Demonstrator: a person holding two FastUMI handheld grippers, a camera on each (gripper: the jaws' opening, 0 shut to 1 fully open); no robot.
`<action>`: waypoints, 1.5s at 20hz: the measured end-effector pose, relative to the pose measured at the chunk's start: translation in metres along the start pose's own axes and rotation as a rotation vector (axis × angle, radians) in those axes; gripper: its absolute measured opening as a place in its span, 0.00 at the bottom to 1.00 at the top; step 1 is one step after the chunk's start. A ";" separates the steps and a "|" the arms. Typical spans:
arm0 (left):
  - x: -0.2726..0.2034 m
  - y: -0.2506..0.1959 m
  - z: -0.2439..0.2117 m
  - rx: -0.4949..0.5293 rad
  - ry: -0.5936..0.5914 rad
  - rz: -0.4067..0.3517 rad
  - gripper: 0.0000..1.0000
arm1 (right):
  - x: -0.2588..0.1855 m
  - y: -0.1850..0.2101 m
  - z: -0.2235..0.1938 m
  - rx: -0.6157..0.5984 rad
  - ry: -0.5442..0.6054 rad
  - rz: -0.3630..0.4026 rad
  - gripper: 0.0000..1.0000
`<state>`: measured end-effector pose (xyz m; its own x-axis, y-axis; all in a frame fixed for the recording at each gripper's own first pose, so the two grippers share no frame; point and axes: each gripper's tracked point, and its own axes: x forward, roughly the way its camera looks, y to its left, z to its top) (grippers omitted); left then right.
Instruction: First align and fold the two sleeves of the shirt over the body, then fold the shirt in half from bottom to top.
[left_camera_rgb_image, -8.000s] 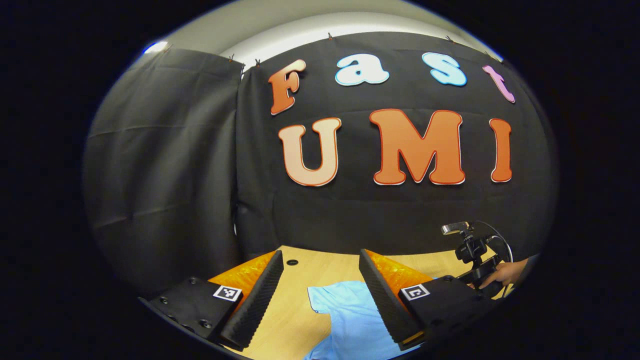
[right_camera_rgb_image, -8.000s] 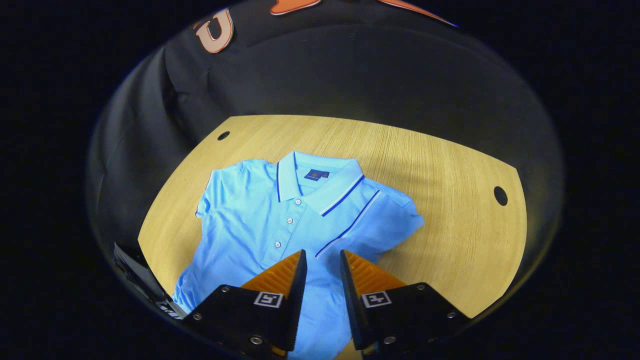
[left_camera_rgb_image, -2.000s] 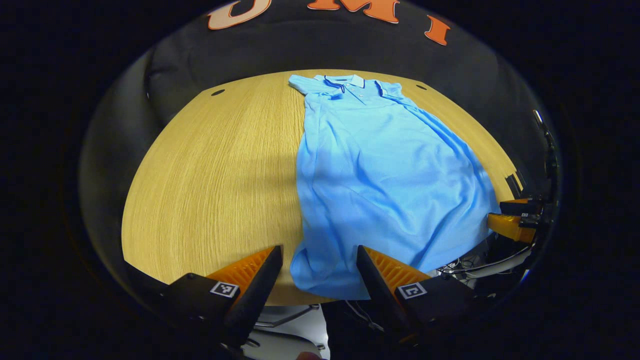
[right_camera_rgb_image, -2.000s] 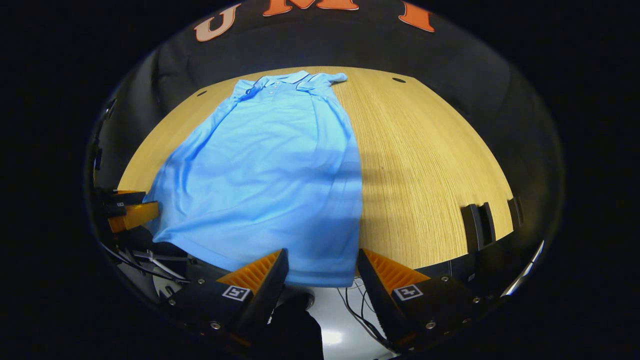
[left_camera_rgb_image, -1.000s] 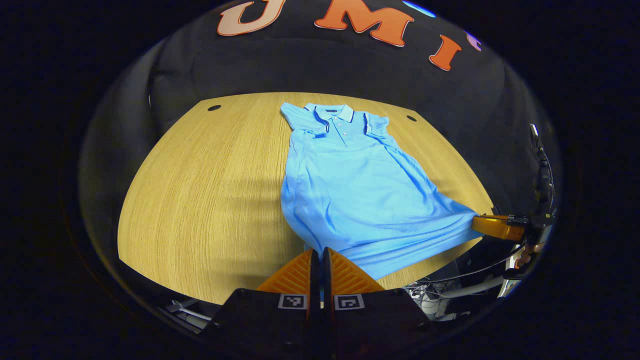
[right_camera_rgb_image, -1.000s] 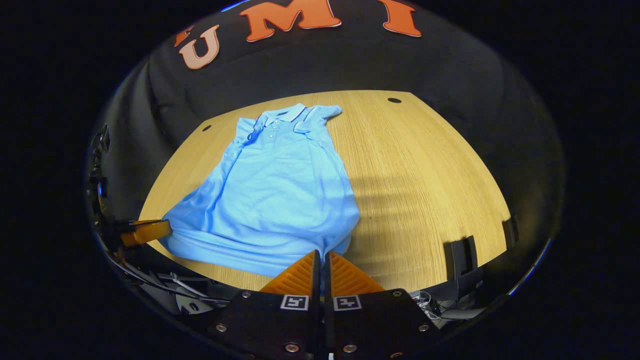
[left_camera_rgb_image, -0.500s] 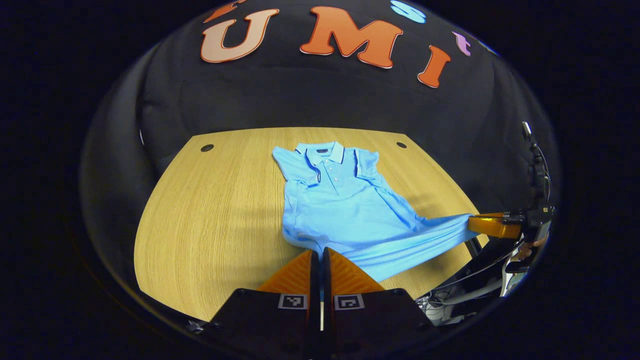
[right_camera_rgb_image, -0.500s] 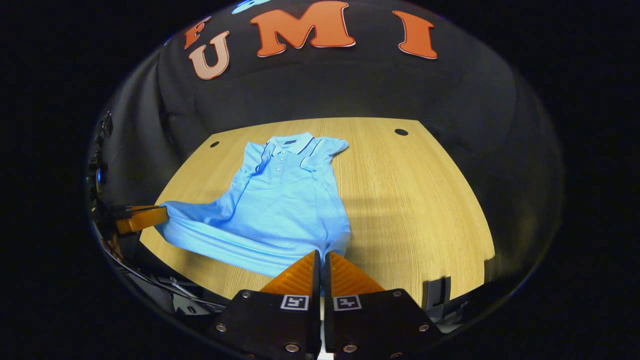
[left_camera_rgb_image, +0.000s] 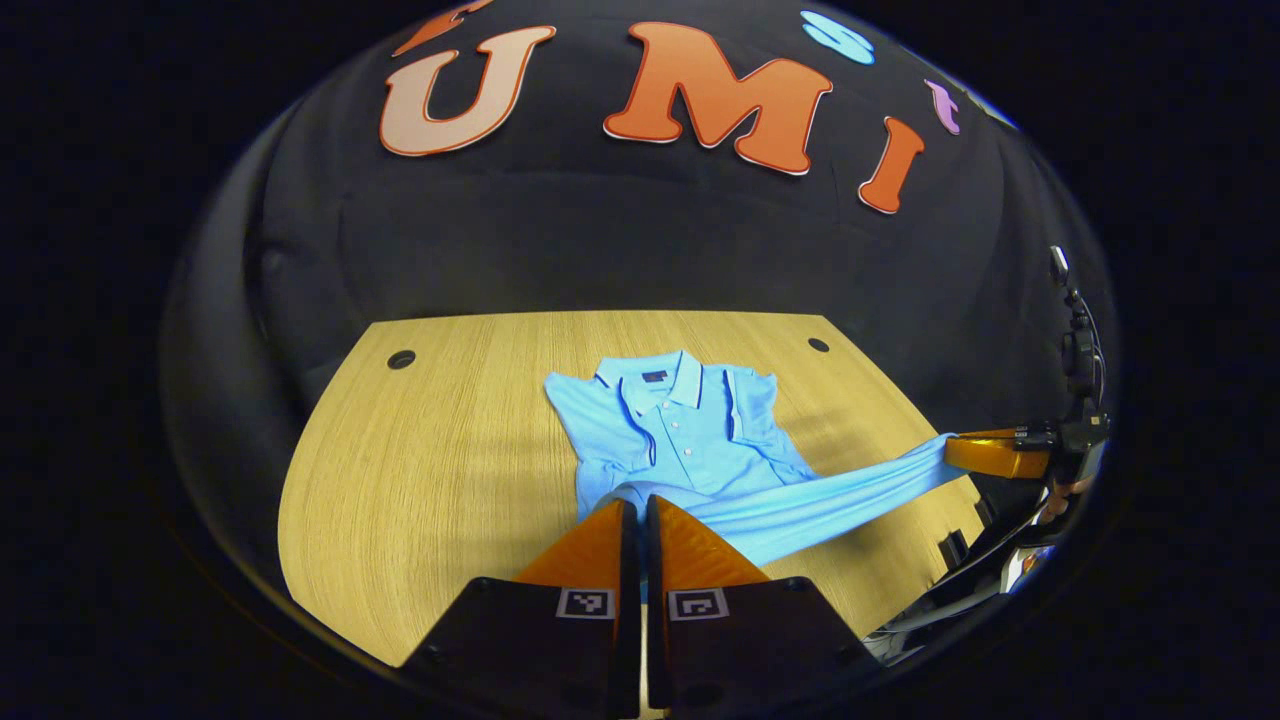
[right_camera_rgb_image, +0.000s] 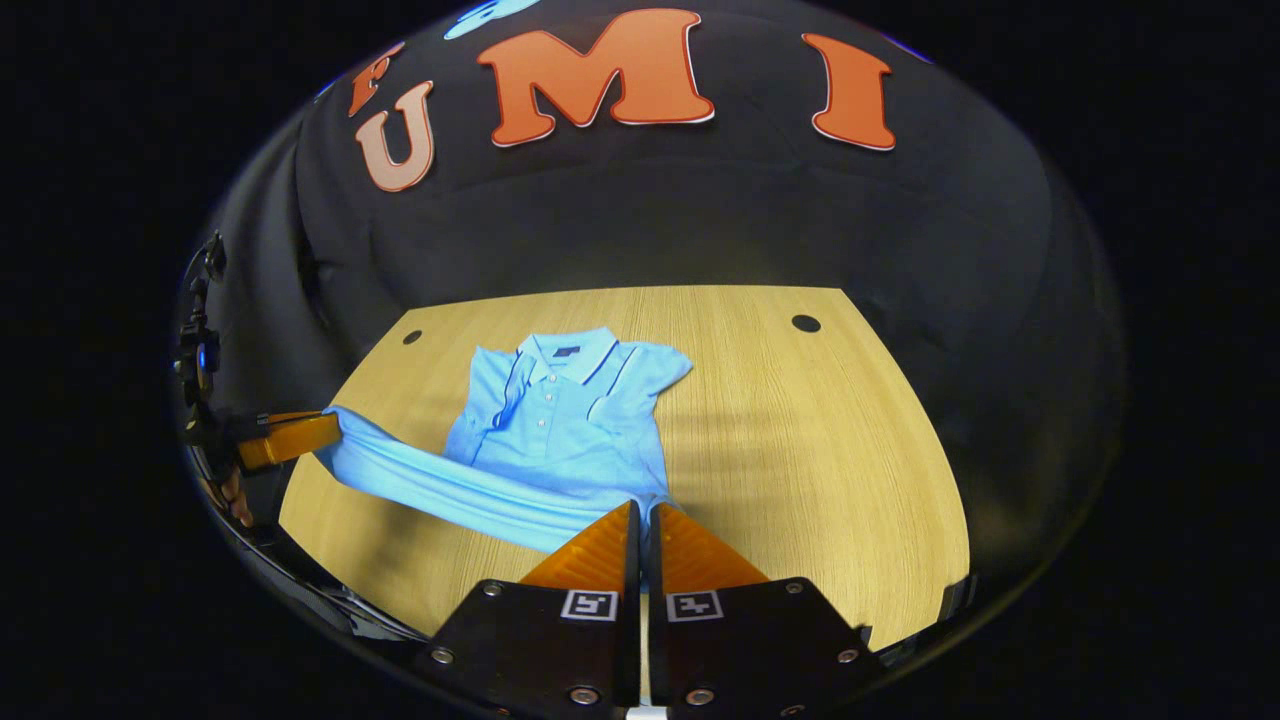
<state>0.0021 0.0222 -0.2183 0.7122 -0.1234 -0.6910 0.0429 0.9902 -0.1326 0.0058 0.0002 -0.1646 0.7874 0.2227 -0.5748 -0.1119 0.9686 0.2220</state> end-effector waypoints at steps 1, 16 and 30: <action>0.008 0.003 0.010 0.006 -0.002 0.000 0.06 | 0.007 -0.001 0.008 0.003 -0.004 -0.005 0.04; 0.168 0.066 0.100 0.062 -0.011 0.027 0.06 | 0.165 0.001 0.119 -0.002 0.021 -0.014 0.04; 0.181 0.078 0.117 0.012 -0.041 0.067 0.98 | 0.185 -0.015 0.133 -0.004 -0.012 -0.040 0.87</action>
<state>0.2162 0.0843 -0.2711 0.7419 -0.0539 -0.6683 0.0022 0.9969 -0.0780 0.2335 0.0117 -0.1693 0.7988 0.1824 -0.5733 -0.0825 0.9771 0.1960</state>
